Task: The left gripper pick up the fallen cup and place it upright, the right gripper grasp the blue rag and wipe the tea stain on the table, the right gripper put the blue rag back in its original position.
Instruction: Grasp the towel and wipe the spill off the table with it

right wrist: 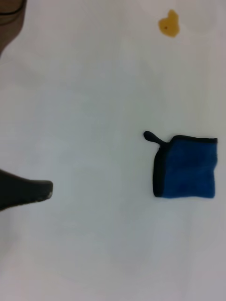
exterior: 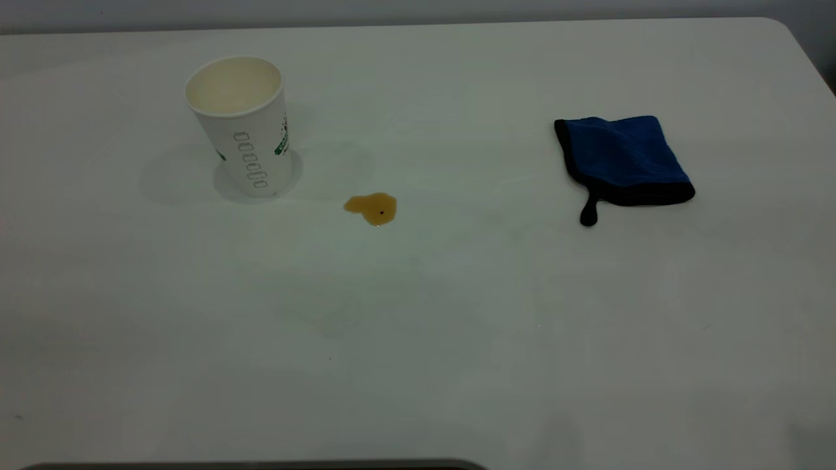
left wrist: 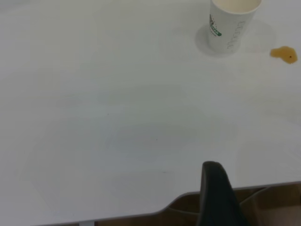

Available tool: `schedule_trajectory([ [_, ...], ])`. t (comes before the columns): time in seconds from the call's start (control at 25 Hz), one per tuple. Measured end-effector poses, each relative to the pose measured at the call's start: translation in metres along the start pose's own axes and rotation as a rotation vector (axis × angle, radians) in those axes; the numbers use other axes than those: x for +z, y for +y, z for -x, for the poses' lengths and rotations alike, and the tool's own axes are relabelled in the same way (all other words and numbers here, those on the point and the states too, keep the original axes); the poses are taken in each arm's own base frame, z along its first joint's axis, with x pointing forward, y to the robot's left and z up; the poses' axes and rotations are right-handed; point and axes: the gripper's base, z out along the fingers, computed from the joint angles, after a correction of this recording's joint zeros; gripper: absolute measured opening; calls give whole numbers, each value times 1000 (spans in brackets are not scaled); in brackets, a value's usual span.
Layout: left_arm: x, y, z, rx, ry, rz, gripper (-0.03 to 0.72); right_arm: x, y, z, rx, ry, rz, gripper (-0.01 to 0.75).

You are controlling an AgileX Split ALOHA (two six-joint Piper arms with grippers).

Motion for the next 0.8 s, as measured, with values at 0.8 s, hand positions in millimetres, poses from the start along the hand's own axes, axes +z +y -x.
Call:
schedule_trajectory([
  [0.8, 0, 0, 0, 1, 0, 0, 466, 264, -12, 61, -198, 297, 152, 597],
])
